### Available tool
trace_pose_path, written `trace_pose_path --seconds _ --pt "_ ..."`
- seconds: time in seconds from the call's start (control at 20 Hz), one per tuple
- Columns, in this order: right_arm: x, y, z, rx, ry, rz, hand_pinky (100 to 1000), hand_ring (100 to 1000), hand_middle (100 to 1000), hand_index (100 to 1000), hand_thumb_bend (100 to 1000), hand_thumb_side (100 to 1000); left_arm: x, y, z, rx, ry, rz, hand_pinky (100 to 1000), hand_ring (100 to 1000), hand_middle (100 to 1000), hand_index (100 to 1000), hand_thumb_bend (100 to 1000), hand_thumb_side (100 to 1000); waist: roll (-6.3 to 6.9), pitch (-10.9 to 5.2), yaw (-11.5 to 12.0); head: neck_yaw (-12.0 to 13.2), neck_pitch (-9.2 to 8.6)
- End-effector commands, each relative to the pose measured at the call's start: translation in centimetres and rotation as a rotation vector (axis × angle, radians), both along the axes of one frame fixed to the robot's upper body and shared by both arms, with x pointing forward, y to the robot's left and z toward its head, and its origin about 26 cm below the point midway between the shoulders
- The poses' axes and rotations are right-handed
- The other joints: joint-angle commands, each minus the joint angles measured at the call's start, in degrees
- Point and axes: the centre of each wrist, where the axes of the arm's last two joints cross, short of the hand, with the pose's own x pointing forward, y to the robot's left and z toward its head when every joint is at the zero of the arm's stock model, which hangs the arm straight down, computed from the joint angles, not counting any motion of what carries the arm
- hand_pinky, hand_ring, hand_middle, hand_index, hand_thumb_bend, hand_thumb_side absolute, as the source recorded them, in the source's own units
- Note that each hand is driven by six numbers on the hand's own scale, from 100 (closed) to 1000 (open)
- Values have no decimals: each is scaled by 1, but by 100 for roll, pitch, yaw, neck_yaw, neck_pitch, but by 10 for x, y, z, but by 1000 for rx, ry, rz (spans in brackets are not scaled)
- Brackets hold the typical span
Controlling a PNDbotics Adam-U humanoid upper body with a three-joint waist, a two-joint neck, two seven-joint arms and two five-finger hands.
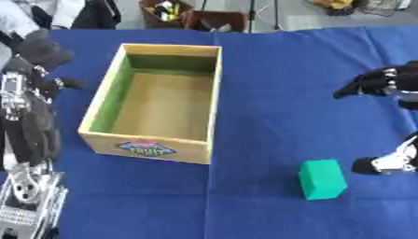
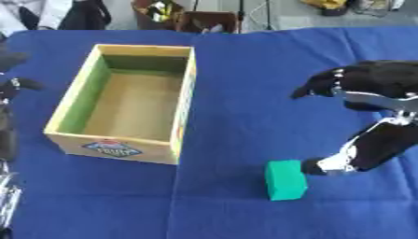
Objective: Pick up objects on the table and place them in the box.
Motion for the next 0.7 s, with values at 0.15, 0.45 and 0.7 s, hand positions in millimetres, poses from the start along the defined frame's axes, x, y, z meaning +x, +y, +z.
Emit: trace_pose_path --seconds 0.15,0.45,0.7 --pt "-4 7 6 -25 0 18 898 931 848 964 523 704 -2 2 7 25 -23 -5 492 754 868 732 100 971 -17 -118 4 -44 1" --pt "-3 18 -2 -33 36 22 900 928 839 951 519 702 -2 2 7 25 -24 -7 492 754 868 732 100 972 -8 -106 1 -56 3" --pt "-3 24 -9 -29 60 13 903 926 817 940 529 699 -2 1 7 25 -24 -10 491 755 869 732 100 972 5 -81 -6 -69 0"
